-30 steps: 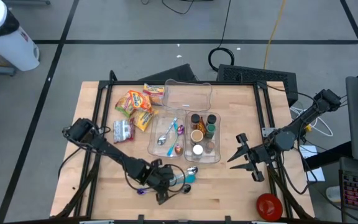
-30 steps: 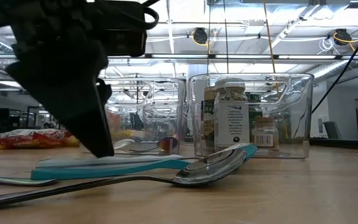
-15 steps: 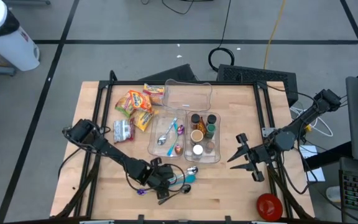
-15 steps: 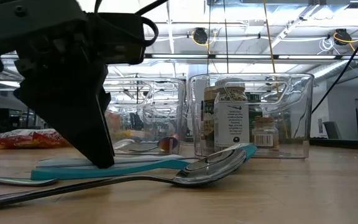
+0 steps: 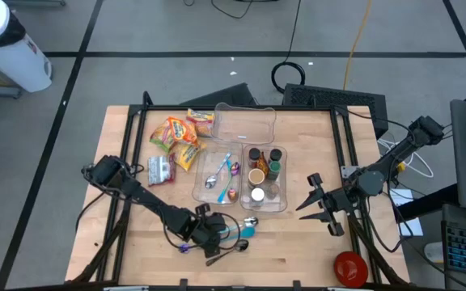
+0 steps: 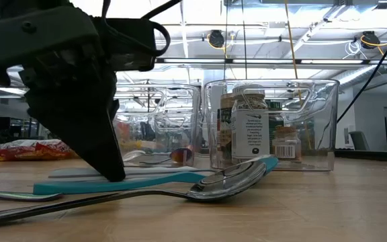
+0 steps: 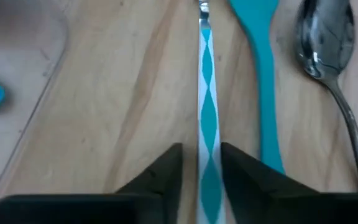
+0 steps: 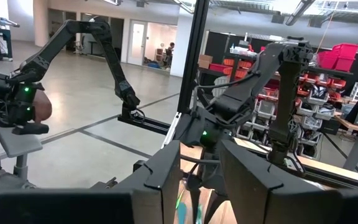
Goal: Pick & Place Food Item
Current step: Put the blue patterned spoon into the bottom left transparent bin
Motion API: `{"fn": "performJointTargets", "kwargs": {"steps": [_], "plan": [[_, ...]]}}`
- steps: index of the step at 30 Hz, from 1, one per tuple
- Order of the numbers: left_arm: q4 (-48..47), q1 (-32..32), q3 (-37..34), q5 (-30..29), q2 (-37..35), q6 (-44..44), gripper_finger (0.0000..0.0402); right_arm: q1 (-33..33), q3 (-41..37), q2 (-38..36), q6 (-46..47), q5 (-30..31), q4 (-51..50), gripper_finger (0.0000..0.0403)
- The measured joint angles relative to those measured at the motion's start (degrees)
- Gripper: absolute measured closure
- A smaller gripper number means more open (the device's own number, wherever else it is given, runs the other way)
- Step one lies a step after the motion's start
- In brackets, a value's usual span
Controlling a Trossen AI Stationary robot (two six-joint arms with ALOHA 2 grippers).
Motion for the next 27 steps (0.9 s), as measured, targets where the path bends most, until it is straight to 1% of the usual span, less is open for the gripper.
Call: {"fn": "performJointTargets", "kwargs": {"steps": [3,5,10,16,18,23,25,27], "plan": [[-0.08,0.02,-0.02,-0.12,0.04,-2.01,0.0343,-0.01,0.00,0.00,0.00,0.00,0.00,0.0298],[-0.05,0.12,-0.02,-0.01,0.04,-2.87,0.0362,0.00,0.00,0.00,0.00,0.00,0.00,0.0298],[0.08,0.21,0.03,0.27,-0.79,-2.07,0.0362,0.00,0.00,0.01,0.00,0.00,0.00,0.0298],[0.69,-1.06,0.71,-2.34,-4.61,0.58,0.0362,0.00,0.00,0.01,0.00,0.01,0.00,0.0298],[1.99,-1.83,1.12,-4.37,-6.86,1.70,0.0362,0.01,0.00,0.00,-0.01,0.00,-0.02,0.0298],[1.00,-4.25,1.05,-12.40,-11.58,2.87,0.0362,-0.01,0.00,0.02,0.00,0.00,-0.04,0.0298],[-1.35,-5.31,1.08,-16.16,-14.23,-0.01,0.0362,-0.01,0.00,0.01,-0.01,0.00,-0.04,0.0298],[-5.85,-6.16,1.14,-19.64,-16.47,-6.03,0.0362,-0.01,0.00,0.01,0.00,0.00,-0.06,0.0298]]}}
